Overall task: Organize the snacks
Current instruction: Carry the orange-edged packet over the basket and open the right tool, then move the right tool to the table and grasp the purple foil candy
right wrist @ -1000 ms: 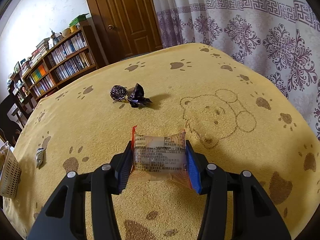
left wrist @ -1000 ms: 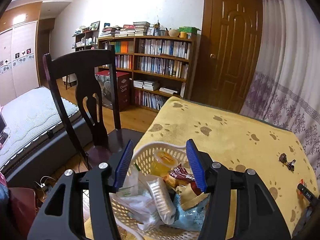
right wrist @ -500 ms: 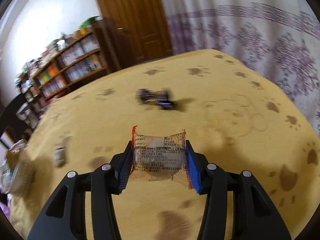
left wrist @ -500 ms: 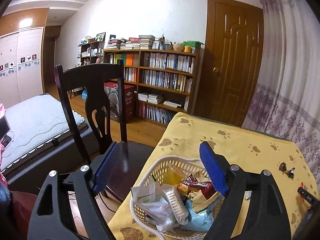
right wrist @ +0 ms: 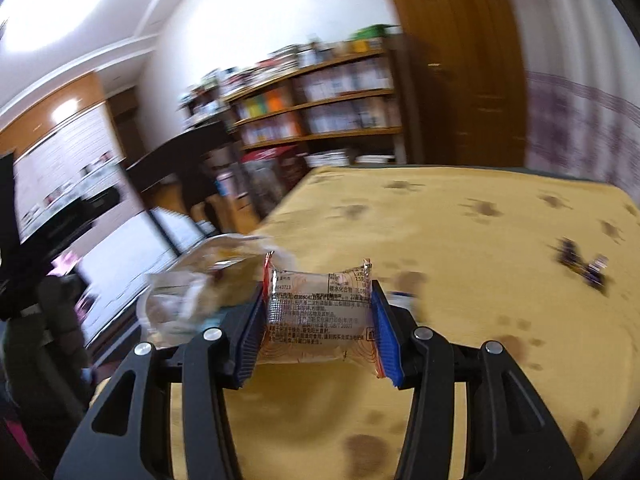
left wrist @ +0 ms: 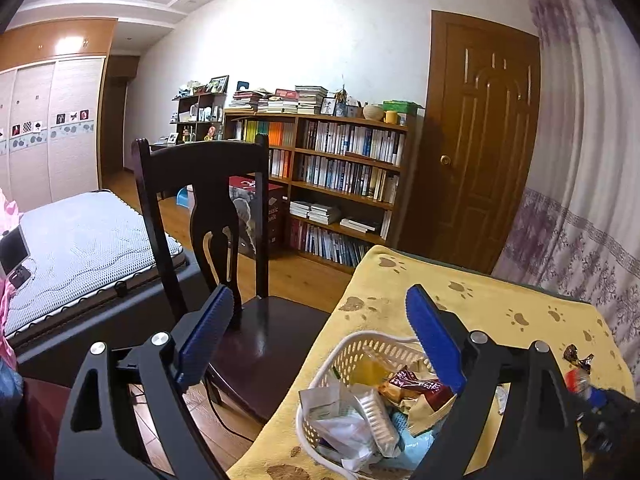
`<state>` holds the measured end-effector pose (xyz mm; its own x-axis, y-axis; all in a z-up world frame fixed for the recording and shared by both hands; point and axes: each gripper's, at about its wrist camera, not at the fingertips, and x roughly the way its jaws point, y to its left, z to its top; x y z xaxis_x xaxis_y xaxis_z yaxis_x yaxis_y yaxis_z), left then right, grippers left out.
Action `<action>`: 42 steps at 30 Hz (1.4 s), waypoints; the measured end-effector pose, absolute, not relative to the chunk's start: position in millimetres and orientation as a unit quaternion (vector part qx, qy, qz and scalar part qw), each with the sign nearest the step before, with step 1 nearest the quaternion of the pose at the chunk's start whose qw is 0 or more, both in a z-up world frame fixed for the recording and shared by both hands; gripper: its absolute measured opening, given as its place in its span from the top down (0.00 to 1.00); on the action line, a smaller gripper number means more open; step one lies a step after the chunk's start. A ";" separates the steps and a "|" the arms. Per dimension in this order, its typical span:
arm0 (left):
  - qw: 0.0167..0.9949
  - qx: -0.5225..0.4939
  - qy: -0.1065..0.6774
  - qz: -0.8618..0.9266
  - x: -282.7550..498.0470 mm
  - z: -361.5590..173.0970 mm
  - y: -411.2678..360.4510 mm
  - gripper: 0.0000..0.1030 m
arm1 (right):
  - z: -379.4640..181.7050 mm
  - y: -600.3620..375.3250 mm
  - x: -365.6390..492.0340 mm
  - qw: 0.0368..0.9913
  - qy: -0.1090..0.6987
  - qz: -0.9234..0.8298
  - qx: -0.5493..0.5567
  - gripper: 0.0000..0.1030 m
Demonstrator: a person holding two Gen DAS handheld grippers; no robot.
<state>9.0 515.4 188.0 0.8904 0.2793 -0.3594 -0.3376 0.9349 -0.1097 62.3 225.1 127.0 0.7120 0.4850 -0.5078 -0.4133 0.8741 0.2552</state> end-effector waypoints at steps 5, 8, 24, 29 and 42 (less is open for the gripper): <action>0.968 -0.088 0.157 0.175 3.1 193.4 524.8 0.13 | 136.8 289.4 56.5 0.905 0.288 0.311 0.025 0.52; 0.968 -0.094 0.156 0.173 2.8 194.8 530.0 0.12 | 138.3 316.5 60.3 0.896 0.294 0.333 0.017 0.52; 0.965 -0.105 0.158 0.182 7.8 193.7 536.6 0.12 | 132.1 351.7 86.5 0.892 0.305 0.332 0.028 0.40; 0.968 -0.092 0.161 0.170 10.9 193.2 526.8 0.12 | 127.4 330.0 83.3 0.898 0.305 0.314 0.034 0.40; 0.977 -0.044 0.181 0.108 20.2 180.4 467.4 0.12 | 86.5 219.4 111.8 0.918 0.346 0.182 0.065 0.40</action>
<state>20.2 467.4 180.4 0.9113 0.1949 -0.3627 -0.2270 0.9727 -0.0475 111.8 219.4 86.5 0.6952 0.3783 -0.6112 -0.2887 0.9256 0.2446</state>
